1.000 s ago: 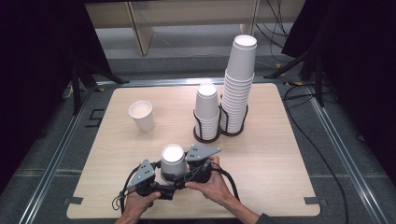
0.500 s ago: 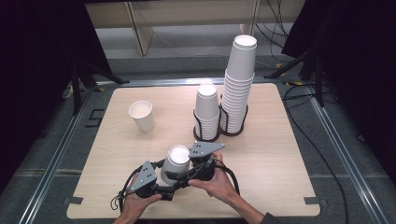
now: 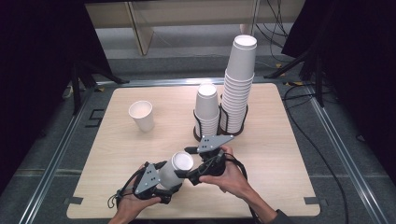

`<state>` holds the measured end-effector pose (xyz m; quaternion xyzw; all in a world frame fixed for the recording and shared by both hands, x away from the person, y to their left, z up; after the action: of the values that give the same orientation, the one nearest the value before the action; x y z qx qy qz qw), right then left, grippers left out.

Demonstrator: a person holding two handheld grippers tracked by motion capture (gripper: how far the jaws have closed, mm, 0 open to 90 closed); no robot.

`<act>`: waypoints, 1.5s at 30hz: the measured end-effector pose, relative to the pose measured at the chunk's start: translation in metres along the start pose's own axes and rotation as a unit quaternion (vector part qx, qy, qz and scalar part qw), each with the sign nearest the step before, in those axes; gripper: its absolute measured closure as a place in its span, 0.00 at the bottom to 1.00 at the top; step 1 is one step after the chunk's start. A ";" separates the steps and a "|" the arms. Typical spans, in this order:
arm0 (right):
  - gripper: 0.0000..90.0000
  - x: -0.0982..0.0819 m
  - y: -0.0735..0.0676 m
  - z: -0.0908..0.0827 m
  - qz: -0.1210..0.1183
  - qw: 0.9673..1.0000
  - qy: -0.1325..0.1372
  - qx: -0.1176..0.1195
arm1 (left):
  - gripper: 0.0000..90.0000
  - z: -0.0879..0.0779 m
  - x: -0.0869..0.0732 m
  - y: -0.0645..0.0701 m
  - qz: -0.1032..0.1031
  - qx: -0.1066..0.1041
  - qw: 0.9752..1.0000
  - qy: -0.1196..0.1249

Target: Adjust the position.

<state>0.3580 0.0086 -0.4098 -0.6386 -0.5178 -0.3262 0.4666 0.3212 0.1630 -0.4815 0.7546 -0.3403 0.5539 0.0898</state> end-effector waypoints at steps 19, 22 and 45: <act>0.26 -0.014 0.000 0.006 0.054 0.997 -0.039 0.039 | 0.10 0.000 -0.004 0.006 0.036 -0.027 0.999 -0.017; 0.27 -0.011 0.003 0.003 0.051 0.997 -0.029 0.040 | 0.07 0.000 -0.002 0.005 0.012 -0.028 1.000 0.006; 0.28 0.009 -0.001 -0.008 0.088 0.988 0.103 0.074 | 0.03 -0.009 0.013 0.001 -0.047 -0.014 0.993 0.104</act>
<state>0.3598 0.0048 -0.3984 -0.6085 -0.4316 -0.3082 0.5903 0.3158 0.1616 -0.4662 0.7065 -0.3006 0.6200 0.1615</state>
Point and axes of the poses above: each handheld gripper's, and its own axes: z roughly forward along the jaws, x roughly out of its top, y roughly to its right, the point moved 5 cm from there along z, roughly forward along the jaws, and after that the axes turned 15 degrees about x, right-handed, at the moved point
